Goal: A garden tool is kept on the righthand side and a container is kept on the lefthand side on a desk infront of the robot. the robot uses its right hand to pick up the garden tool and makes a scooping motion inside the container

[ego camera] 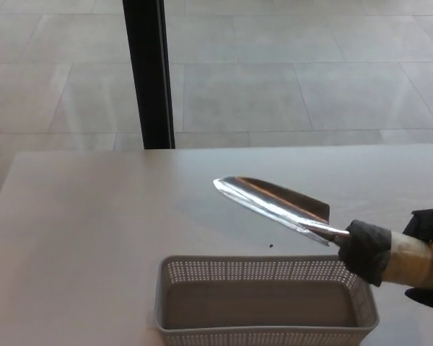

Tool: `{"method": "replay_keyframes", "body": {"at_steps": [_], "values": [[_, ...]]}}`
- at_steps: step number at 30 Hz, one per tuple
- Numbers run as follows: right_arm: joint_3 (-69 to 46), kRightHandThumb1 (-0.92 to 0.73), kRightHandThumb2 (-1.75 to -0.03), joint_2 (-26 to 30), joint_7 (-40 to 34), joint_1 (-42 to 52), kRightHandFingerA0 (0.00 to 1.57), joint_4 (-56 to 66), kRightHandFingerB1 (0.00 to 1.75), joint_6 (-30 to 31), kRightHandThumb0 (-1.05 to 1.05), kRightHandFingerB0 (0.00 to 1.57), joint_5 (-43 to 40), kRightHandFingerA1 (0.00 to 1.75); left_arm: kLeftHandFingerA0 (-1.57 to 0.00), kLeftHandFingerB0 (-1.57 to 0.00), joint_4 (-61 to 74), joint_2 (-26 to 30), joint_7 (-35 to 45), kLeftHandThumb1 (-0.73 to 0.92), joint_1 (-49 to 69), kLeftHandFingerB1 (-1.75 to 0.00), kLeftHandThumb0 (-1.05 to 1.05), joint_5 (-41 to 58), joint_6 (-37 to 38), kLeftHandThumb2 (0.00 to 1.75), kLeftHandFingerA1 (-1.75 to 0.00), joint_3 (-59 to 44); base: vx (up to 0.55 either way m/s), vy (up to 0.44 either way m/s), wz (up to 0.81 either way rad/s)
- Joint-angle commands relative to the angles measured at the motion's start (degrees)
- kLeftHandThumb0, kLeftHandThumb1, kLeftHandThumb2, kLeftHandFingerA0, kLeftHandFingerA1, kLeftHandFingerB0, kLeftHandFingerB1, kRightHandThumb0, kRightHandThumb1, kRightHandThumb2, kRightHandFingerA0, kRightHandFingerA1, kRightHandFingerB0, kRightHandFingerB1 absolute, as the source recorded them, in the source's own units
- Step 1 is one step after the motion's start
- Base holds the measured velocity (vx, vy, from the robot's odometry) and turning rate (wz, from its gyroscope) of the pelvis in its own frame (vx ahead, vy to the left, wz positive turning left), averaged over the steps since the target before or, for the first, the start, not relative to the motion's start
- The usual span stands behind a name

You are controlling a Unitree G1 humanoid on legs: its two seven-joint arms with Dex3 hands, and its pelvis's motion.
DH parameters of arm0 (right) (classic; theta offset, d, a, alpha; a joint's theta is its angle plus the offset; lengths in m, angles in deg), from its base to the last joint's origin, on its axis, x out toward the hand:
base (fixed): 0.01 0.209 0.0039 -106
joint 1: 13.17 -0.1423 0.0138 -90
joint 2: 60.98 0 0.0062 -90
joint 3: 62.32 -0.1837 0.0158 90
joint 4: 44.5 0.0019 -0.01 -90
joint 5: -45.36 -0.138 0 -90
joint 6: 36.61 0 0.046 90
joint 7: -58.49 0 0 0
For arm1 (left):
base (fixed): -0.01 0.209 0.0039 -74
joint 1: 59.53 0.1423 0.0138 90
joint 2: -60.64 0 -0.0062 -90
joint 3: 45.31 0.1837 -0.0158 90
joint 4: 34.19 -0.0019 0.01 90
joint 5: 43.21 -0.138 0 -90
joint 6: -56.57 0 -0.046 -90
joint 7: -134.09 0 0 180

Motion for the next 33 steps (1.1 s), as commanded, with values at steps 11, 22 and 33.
{"method": "replay_keyframes", "body": {"at_steps": [11,22,33], "values": [[-20.24,-0.47,-1.15,8.21,-4.26,-11.02,1.23,-11.14,1.19,-2.74,-0.2,1.01,-23.18,1.39,-0.47,-0.47,-0.46,1.5,-0.03,0.67,1.25,-0.42,-0.54,-0.53,0.54,0.6,-0.5,0.53,0.0,0.0,0.0],[-15.75,-0.5,-1.08,12.64,-10.71,-9.09,1.18,-21.93,1.12,-3.16,-0.24,0.94,-16.58,1.32,-0.51,-0.49,-0.48,0.96,-0.2,0.66,1.63,-0.43,-0.53,-0.34,0.62,0.6,-0.54,0.34,0.0,0.0,0.0],[0.41,-0.67,-0.69,17.06,-21.32,-5.03,0.84,-35.16,0.94,-7.79,-0.27,0.82,-7.84,1.69,-0.56,-0.52,-0.65,0.31,-0.08,0.66,1.14,-0.43,-0.52,0.83,0.32,0.59,-0.56,-1.07,0.0,0.0,0.0]]}}
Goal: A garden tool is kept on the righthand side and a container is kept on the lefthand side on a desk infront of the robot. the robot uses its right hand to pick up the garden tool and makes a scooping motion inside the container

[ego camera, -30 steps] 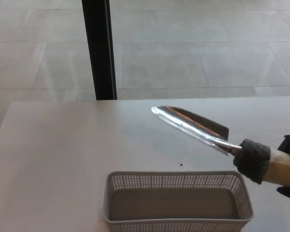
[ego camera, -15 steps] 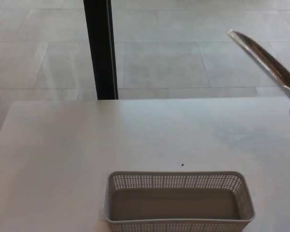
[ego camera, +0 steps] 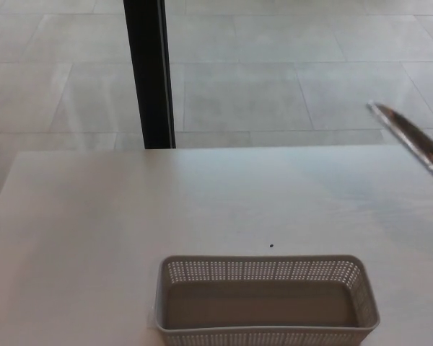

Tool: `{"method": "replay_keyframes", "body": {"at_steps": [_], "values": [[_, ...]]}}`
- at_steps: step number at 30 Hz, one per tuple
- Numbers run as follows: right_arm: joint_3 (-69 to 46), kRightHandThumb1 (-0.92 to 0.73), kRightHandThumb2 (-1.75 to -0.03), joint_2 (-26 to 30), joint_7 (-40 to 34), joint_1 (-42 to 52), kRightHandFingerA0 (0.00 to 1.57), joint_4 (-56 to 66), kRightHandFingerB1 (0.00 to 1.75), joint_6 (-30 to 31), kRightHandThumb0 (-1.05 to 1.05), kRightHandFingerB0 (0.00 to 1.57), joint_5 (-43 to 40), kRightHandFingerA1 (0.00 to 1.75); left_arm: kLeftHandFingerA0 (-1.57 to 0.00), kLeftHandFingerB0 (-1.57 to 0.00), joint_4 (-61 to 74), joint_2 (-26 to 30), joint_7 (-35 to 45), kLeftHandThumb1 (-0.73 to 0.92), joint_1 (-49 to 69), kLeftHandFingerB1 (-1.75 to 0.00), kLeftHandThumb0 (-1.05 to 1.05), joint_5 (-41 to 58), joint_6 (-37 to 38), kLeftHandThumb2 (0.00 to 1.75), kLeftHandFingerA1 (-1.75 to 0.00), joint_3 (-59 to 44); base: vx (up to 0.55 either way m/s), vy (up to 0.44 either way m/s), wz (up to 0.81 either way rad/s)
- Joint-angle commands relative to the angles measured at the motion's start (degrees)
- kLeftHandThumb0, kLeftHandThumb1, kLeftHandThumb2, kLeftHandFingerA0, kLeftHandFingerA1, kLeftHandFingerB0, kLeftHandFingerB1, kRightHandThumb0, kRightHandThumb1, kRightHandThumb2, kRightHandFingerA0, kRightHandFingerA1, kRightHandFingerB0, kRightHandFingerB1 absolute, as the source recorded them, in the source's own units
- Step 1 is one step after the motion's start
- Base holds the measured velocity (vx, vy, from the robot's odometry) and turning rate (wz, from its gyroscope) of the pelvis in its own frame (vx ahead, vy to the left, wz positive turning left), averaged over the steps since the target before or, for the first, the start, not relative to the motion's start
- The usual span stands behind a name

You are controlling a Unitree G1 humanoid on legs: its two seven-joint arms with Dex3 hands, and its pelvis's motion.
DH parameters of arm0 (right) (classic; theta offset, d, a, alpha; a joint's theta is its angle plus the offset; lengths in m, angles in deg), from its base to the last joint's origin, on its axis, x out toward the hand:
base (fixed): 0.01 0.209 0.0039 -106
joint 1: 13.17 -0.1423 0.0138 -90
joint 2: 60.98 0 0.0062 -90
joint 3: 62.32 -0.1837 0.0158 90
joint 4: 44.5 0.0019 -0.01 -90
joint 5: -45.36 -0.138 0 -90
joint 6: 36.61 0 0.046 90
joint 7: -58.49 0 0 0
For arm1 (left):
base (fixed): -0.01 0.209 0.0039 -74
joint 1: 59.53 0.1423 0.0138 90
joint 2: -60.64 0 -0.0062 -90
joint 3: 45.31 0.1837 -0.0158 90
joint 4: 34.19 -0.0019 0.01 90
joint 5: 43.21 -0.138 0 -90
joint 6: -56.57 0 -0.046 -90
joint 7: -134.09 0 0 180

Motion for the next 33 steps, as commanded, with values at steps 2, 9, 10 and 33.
{"method": "replay_keyframes", "body": {"at_steps": [2,9,10,33], "values": [[10.94,-0.68,-0.68,5.05,-10.75,2.44,0.81,-5.71,1.1,-4.63,-0.27,0.75,8.13,1.71,-0.55,-0.5,-0.18,0.28,-0.13,0.66,-0.05,-0.43,-0.51,0.73,0.21,0.59,-0.55,-0.46,0.0,0.0,0.0],[23.33,-0.66,-0.59,5.56,-15.45,0.64,0.86,-9.81,0.64,0.1,-0.28,0.7,15.68,1.51,-0.5,-0.48,0.32,0.37,-0.87,0.68,0.19,-0.43,-0.55,-0.74,1.15,0.6,-0.54,1.23,0.0,0.0,0.0],[24.0,-0.66,-0.59,5.57,-15.94,0.45,0.86,-10.07,0.64,0.2,-0.28,0.7,15.61,1.51,-0.5,-0.48,0.26,0.33,-1.05,0.68,0.18,-0.43,-0.55,-0.78,1.17,0.6,-0.54,1.29,0.0,0.0,0.0],[26.7,-0.71,-0.62,6.68,3.16,-0.94,0.0,-5.31,0.0,10.41,-0.99,0.0,4.35,0.0,-0.55,-0.49,-0.11,0.19,-1.01,0.66,-0.02,-0.42,-0.54,-0.36,1.15,0.6,-0.53,0.85,0.0,0.0,0.0]]}}
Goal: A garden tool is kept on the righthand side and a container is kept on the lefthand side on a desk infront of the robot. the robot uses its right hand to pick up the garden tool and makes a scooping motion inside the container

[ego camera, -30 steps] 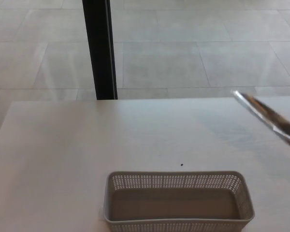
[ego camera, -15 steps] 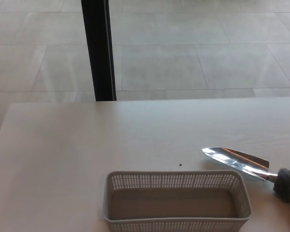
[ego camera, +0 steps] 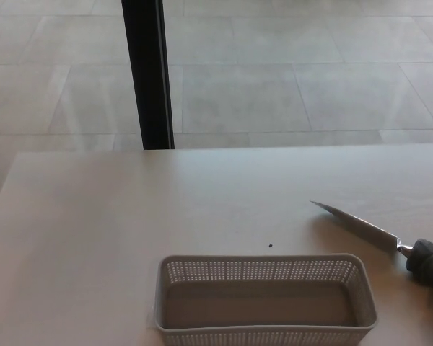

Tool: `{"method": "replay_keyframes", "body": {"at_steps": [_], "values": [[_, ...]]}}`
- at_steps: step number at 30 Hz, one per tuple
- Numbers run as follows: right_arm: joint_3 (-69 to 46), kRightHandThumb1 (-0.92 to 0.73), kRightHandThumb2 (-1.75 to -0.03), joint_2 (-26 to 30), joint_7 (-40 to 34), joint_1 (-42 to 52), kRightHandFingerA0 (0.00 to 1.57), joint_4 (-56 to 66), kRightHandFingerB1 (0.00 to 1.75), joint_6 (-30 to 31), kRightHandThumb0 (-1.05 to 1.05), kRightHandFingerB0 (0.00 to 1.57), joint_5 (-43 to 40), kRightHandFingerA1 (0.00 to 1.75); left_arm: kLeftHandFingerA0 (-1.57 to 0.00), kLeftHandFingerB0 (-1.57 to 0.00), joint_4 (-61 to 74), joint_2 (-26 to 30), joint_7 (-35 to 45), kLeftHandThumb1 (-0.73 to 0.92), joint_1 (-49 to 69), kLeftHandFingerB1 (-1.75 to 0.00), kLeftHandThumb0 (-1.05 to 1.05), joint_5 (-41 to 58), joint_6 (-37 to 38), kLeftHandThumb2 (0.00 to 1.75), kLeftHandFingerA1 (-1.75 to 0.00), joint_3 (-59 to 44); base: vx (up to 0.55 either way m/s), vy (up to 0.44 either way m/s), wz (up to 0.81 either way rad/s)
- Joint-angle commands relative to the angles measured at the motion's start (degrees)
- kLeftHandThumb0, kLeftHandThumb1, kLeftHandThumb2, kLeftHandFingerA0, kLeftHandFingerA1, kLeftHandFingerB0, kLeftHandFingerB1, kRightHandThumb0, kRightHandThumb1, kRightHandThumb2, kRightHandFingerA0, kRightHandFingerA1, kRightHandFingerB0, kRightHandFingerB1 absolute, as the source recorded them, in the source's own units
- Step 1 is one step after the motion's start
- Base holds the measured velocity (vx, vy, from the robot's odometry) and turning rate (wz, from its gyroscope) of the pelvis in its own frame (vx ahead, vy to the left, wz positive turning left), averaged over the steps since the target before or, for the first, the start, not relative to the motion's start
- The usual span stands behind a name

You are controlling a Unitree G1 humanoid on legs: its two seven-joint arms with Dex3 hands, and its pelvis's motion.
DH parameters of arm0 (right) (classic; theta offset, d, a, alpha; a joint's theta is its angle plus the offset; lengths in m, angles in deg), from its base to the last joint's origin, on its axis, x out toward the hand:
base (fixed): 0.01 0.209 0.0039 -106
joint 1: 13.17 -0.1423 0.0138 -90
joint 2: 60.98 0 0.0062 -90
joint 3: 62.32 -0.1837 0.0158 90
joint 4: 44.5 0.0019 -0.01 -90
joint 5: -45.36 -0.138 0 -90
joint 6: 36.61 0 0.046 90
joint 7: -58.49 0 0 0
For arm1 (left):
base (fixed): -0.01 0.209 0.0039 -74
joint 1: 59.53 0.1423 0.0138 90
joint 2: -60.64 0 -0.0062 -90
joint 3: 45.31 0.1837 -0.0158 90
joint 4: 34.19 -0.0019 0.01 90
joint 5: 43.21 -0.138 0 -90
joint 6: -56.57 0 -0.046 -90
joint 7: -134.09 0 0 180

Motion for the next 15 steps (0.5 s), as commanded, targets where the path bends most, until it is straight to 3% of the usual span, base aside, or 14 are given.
{"method": "replay_keyframes", "body": {"at_steps": [1,2,3,4,7,8,9,10,13,14,15], "values": [[-1.07,-0.67,-0.76,3.15,13.29,1.76,0.0,2.41,0.0,2.5,-0.99,0.0,-6.55,0.0,-0.58,-0.51,-0.24,0.44,-1.07,0.67,0.33,-0.43,-0.54,-0.46,0.99,0.6,-0.56,0.51,0.0,0.0,0.0],[-1.21,-0.67,-0.76,3.38,13.8,1.87,0.0,2.67,0.0,2.57,-0.99,0.0,-6.82,0.0,-0.58,-0.51,-0.23,0.47,-1.15,0.67,0.3,-0.43,-0.54,-0.56,0.97,0.6,-0.56,0.62,0.0,0.0,0.0],[-1.96,-0.72,-0.62,3.79,14.69,2.01,0.0,3.2,0.0,2.4,-1.05,0.0,-7.83,0.0,-0.58,-0.52,-0.22,0.45,-0.97,0.67,0.31,-0.44,-0.53,-0.32,1.34,0.6,-0.57,0.39,0.0,0.0,0.0],[-3.69,-0.6,-0.81,4.66,15.56,2.94,0.0,4.21,0.0,1.68,-1.05,0.0,-9.74,0.0,-0.54,-0.49,-0.39,0.4,-0.47,0.66,0.11,-0.43,-0.52,0.17,0.81,0.6,-0.56,-0.06,0.0,0.0,0.0],[-5.14,-0.63,-0.77,5.35,16.06,4.06,0.0,5.28,0.0,1.72,-1.02,0.0,-10.93,0.0,-0.57,-0.53,-0.25,0.32,-1.45,0.68,0.39,-0.42,-0.53,-0.39,0.98,0.6,-0.55,0.43,0.0,0.0,0.0],[-5.43,-0.7,-0.62,5.45,16.31,4.3,0.0,5.72,0.0,1.94,-1.03,0.0,-11.11,0.0,-0.54,-0.5,-0.32,0.36,-1.25,0.68,0.43,-0.41,-0.54,-0.47,1.08,0.6,-0.52,0.51,0.0,0.0,0.0],[-5.86,-0.7,-0.62,5.62,16.61,4.65,0.0,6.33,0.0,2.27,-1.03,0.0,-11.42,0.0,-0.54,-0.5,-0.42,0.43,-0.96,0.68,0.47,-0.41,-0.54,-0.6,1.21,0.6,-0.52,0.64,0.0,0.0,0.0],[-8.18,-0.62,-0.75,6.02,17.07,5.86,0.0,7.45,0.0,2.18,-1.0,0.0,-13.63,0.0,-0.53,-0.49,-0.35,0.4,-0.44,0.68,0.6,-0.42,-0.55,-0.22,1.29,0.6,-0.52,0.38,0.0,0.0,0.0],[-9.88,-0.59,-0.76,6.49,16.9,7.05,0.0,8.78,0.0,2.57,-1.01,0.0,-14.05,0.0,-0.55,-0.5,-0.05,0.49,-0.66,0.7,0.57,-0.43,-0.53,-0.17,1.11,0.6,-0.54,0.42,0.0,0.0,0.0],[-11.58,-0.7,-0.62,7.72,17.57,8.13,0.0,10.44,0.0,3.04,-1.01,0.0,-14.67,0.0,-0.56,-0.51,0.02,0.58,-0.83,0.69,0.48,-0.42,-0.54,-0.12,0.93,0.6,-0.55,0.39,0.0,0.0,0.0],[-12.35,-0.64,-0.75,8.63,17.85,8.99,0.0,11.47,0.0,3.47,-1.03,0.0,-14.59,0.0,-0.55,-0.5,0.06,0.57,-0.58,0.68,0.55,-0.43,-0.54,-0.02,1.08,0.6,-0.55,0.31,0.0,0.0,0.0]]}}
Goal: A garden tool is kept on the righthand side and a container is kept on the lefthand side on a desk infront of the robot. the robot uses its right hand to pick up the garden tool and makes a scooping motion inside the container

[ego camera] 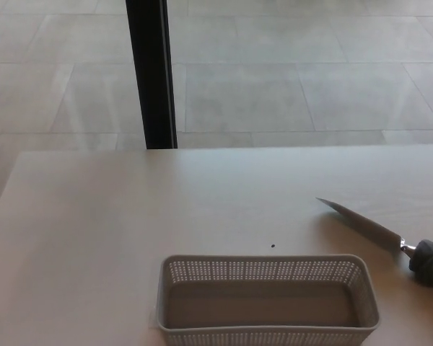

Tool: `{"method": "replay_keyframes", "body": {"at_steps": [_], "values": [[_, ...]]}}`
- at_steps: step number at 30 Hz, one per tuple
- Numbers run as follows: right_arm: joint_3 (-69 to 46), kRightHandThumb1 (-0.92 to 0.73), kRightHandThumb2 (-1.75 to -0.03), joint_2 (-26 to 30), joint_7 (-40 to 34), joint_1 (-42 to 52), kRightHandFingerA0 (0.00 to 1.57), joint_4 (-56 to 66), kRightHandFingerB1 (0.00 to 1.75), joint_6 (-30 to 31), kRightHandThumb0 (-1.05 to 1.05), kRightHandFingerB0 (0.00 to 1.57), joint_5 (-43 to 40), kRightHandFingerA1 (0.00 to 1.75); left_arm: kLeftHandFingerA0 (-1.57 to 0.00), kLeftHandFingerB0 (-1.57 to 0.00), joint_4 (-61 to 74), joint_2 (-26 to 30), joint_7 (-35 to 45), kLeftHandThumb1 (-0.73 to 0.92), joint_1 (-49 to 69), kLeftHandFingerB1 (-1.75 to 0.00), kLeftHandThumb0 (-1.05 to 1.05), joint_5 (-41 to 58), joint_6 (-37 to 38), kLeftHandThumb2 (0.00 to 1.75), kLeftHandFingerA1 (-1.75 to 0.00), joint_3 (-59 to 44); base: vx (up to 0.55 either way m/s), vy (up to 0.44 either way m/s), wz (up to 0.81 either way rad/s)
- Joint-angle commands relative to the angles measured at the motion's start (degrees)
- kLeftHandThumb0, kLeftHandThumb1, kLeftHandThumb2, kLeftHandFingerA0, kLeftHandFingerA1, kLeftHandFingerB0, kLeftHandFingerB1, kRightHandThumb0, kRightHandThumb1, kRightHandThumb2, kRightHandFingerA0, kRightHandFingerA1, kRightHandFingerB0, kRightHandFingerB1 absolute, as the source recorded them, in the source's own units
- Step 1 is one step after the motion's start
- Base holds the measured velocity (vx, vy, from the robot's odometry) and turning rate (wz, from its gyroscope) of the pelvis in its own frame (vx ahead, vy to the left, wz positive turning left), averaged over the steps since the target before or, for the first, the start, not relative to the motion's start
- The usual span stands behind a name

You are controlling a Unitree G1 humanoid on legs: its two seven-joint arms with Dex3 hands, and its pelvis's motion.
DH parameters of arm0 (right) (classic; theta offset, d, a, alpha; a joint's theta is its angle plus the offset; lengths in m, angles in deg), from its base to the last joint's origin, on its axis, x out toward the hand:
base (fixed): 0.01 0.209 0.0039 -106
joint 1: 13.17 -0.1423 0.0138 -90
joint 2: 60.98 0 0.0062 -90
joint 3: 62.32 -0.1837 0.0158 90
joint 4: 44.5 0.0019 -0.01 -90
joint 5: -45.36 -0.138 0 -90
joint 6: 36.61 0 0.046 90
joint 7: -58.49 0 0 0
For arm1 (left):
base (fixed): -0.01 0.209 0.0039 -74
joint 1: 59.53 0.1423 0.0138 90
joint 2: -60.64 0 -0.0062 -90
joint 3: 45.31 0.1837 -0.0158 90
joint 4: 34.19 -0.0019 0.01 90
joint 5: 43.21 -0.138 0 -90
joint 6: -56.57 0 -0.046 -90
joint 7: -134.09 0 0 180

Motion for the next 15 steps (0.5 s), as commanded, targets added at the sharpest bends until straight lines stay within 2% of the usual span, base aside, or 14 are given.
{"method": "replay_keyframes", "body": {"at_steps": [1,2,4,5,8,10,11,15], "values": [[-4.42,-0.64,-0.75,3.86,5.67,3.7,0.0,4.19,0.0,2.76,-1.03,0.0,-5.65,0.0,-0.55,-0.5,0.08,0.86,-0.38,0.68,0.5,-0.43,-0.54,-0.01,1.02,0.6,-0.55,0.12,0.0,0.0,0.0],[-7.17,-0.71,-0.68,5.22,5.07,5.66,0.0,5.14,0.0,1.22,-1.03,0.0,-7.09,0.0,-0.5,-0.49,-0.23,0.93,-0.27,0.67,0.47,-0.41,-0.56,-0.4,1.14,0.6,-0.49,0.43,0.0,0.0,0.0],[-9.75,-0.72,-0.66,5.86,5.27,7.38,0.0,6.67,0.0,1.2,-1.02,0.0,-8.52,0.0,-0.54,-0.51,-0.27,0.98,-0.63,0.65,0.3,-0.42,-0.56,-0.03,0.59,0.6,-0.53,0.12,0.0,0.0,0.0],[-13.15,-0.62,-0.79,6.17,5.96,9.14,0.0,8.69,0.0,2.29,-1.05,0.0,-10.57,0.0,-0.54,-0.5,-0.29,0.98,-0.43,0.66,0.42,-0.42,-0.55,0.26,0.72,0.6,-0.53,-0.11,0.0,0.0,0.0],[-18.62,-0.61,-0.82,7.94,6.2,13.05,0.0,10.88,0.0,0.15,-1.03,0.0,-12.31,0.0,-0.52,-0.49,-0.1,0.98,-0.61,0.69,0.88,-0.42,-0.55,-0.43,1.3,0.61,-0.52,0.56,0.0,0.0,0.0],[-26.31,-0.61,-0.76,8.08,6.49,17.16,0.0,12.95,0.01,-0.3,-1.04,0.0,-15.68,0.0,-0.51,-0.49,-0.35,0.82,0.29,0.67,0.98,-0.4,-0.54,0.51,1.27,0.6,-0.48,-0.25,0.0,0.0,0.0],[-29.5,-0.58,-1.02,7.97,6.83,19.21,0.0,14.18,0.27,-0.44,-1.05,0.0,-16.75,0.42,-0.5,-0.48,-0.37,0.93,0.1,0.68,1.01,-0.4,-0.53,0.54,1.17,0.6,-0.48,-0.38,0.0,0.0,0.0],[-39.5,-0.58,-1.01,5.54,6.19,25.18,0.0,16.41,0.26,-0.25,-1.05,0.0,-19.78,0.41,-0.48,-0.47,-0.43,1.07,-0.1,0.67,0.89,-0.4,-0.54,0.12,1.06,0.6,-0.48,-0.22,0.0,0.0,0.0]]}}
